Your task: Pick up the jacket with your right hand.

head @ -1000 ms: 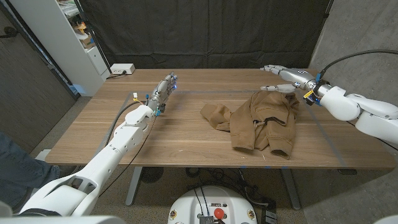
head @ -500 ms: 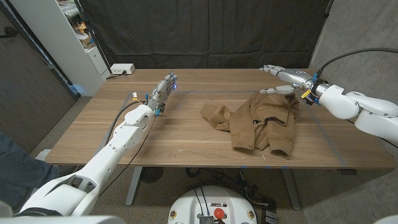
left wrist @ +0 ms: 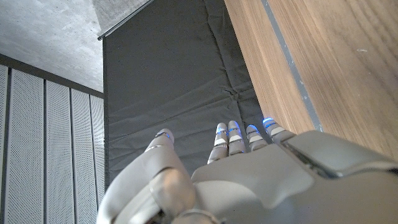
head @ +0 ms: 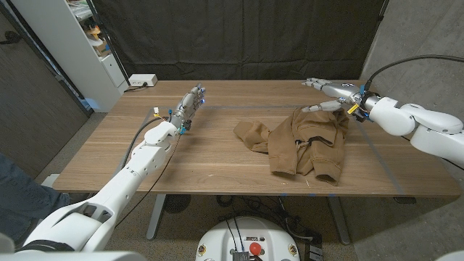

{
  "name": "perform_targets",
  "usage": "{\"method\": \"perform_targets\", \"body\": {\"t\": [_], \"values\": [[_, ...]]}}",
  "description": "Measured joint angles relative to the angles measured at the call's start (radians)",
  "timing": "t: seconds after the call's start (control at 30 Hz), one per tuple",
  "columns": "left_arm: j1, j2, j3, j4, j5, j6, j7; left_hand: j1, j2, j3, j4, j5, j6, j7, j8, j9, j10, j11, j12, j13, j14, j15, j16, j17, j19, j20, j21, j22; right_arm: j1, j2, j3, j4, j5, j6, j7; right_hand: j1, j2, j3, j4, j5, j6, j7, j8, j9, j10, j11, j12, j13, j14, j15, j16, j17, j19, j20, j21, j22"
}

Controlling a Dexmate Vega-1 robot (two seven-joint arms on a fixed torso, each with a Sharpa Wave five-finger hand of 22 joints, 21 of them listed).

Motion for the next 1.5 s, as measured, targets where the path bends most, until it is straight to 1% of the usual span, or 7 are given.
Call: {"method": "perform_targets", "body": {"t": [0.13,0.17,0.53,0.73,1.1,1.17,1.5], "values": [[-0.003,0.000,0.000,0.000,-0.002,-0.001,-0.003,0.000,0.000,-0.004,-0.004,0.000,0.000,0.000,0.000,0.000,0.002,0.002,0.000,0.000,0.000,0.000,0.000,0.000,0.003,0.008,0.000,0.000,0.008,-0.001,-0.006,-0.009,0.000,0.000,0.000,0.000,0.000,-0.007,0.001,0.000,0.000,0.000,0.000,0.000,-0.004,0.004,0.000,0.000,-0.009,0.007,0.000,0.000,0.001,0.001,0.000,0.000],[-0.003,0.000,-0.001,0.009,-0.003,-0.001,-0.003,0.000,0.000,-0.004,-0.004,0.000,0.000,0.000,0.000,0.000,0.004,0.004,0.000,0.000,0.000,0.000,0.000,0.000,0.003,0.008,0.000,0.000,0.009,-0.002,-0.007,-0.011,0.000,-0.036,0.054,0.000,0.000,-0.007,0.001,0.000,-0.002,0.002,0.000,0.000,-0.004,0.004,0.000,0.000,-0.009,0.007,0.000,0.000,0.001,0.001,0.000,0.000],[-0.004,0.000,-0.004,0.019,-0.007,-0.005,-0.008,0.000,0.000,-0.004,-0.004,0.000,0.009,0.002,0.000,0.000,-0.002,0.016,0.000,0.000,-0.004,0.004,0.000,0.000,0.003,0.008,0.000,0.000,0.022,-0.010,-0.022,-0.029,-0.007,-0.090,0.128,-0.005,-0.005,-0.010,0.004,0.000,-0.005,0.005,0.003,0.000,-0.010,0.010,0.004,0.000,-0.025,0.012,0.000,0.000,0.001,0.001,0.000,0.000],[-0.005,0.000,-0.004,0.024,-0.009,-0.006,-0.011,-0.005,0.005,-0.004,-0.004,0.000,0.009,0.002,0.000,0.000,0.000,0.018,0.000,0.000,-0.004,0.004,0.000,0.000,0.003,0.008,0.000,0.000,0.029,-0.013,-0.035,-0.036,-0.010,-0.109,0.155,-0.005,-0.005,-0.014,0.000,0.002,-0.005,0.005,0.005,0.000,-0.010,0.010,0.004,0.000,-0.024,0.012,0.000,0.000,0.001,0.001,0.000,0.000],[-0.006,0.001,-0.004,0.024,-0.009,-0.006,-0.012,-0.006,0.006,-0.004,-0.004,0.000,0.009,0.002,0.000,0.000,0.000,0.018,0.000,0.002,-0.002,0.013,0.000,0.000,0.003,0.008,0.000,0.000,0.038,-0.017,-0.052,-0.040,-0.015,-0.131,0.206,-0.005,-0.005,-0.018,0.004,0.004,0.000,0.011,0.013,0.000,-0.002,0.010,0.012,0.000,-0.024,0.012,0.000,0.000,0.001,0.001,0.000,0.000],[-0.006,0.002,-0.004,0.024,-0.009,-0.005,-0.012,-0.006,0.006,-0.004,-0.004,0.000,0.009,0.002,0.000,0.000,0.000,0.018,0.000,0.002,-0.002,0.013,0.000,0.000,0.003,0.008,0.000,0.000,0.038,-0.018,-0.054,-0.040,-0.015,-0.133,0.210,-0.005,-0.005,-0.022,0.000,0.004,0.000,0.011,0.013,0.000,-0.002,0.010,0.012,0.000,-0.024,0.012,0.000,0.000,0.001,0.001,0.000,0.000],[-0.003,0.007,-0.003,0.013,-0.010,0.001,-0.012,-0.006,0.006,0.000,-0.008,0.000,0.009,0.002,0.000,0.000,-0.002,0.027,0.000,0.002,-0.002,0.013,0.000,0.000,0.003,0.008,0.000,0.000,0.040,-0.023,-0.067,-0.044,-0.021,-0.152,0.256,-0.005,-0.005,-0.025,0.003,0.008,0.000,0.011,0.013,0.000,-0.002,0.010,0.012,-0.003,-0.024,0.012,0.000,0.000,0.001,0.001,0.000,0.000]]}}
